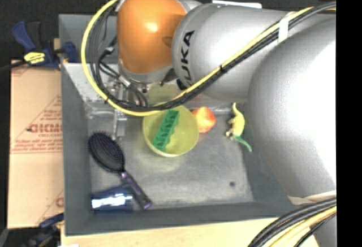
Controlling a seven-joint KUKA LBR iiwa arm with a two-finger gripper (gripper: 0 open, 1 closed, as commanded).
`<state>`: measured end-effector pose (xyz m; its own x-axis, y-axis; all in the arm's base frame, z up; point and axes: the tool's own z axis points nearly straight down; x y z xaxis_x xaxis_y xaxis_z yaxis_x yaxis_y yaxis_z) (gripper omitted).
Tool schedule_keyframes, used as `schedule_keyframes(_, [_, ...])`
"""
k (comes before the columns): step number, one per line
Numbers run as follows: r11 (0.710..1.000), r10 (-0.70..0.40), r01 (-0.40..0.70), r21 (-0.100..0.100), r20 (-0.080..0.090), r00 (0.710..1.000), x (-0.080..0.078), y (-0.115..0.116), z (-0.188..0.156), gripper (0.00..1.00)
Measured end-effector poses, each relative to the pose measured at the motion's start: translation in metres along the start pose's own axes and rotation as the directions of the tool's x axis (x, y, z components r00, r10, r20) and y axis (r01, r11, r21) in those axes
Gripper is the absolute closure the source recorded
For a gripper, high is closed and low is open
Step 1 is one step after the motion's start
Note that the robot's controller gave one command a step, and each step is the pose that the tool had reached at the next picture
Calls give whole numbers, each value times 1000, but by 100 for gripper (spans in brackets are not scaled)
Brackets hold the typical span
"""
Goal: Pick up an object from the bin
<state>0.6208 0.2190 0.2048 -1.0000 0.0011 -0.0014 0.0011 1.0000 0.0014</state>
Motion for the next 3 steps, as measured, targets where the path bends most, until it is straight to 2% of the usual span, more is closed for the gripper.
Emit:
schedule_keyframes(1, [986, 169, -169, -5, 5, 986, 20, 14, 122, 0])
schedule_keyframes(2, [989, 150, -150, -7, 14, 989, 15, 13, 66, 0])
schedule_keyframes(3, [956, 292, -292, -7, 2, 956, 38, -28, 104, 0])
